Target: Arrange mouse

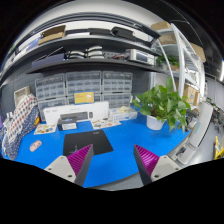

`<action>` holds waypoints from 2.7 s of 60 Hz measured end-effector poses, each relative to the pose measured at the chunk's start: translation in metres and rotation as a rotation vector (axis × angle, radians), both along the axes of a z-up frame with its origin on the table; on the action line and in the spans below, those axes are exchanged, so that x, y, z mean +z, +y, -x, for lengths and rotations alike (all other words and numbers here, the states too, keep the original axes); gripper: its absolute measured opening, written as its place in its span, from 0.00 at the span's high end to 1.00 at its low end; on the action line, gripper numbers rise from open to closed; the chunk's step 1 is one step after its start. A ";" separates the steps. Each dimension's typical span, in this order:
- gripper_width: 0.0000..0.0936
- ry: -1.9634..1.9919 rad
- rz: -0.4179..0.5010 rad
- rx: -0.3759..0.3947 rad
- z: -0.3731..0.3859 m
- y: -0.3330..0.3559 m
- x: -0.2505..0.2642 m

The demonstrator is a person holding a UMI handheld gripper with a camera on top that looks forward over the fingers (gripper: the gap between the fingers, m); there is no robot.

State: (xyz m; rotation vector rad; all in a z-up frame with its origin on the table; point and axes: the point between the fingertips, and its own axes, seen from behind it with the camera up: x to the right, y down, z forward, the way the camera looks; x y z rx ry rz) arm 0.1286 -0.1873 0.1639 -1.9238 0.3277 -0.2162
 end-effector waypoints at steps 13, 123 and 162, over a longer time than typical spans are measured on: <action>0.13 0.026 0.047 0.030 0.021 -0.006 -0.029; 0.65 0.051 0.374 0.515 0.472 0.281 -0.172; 0.65 -0.008 -0.012 0.512 0.211 0.312 0.104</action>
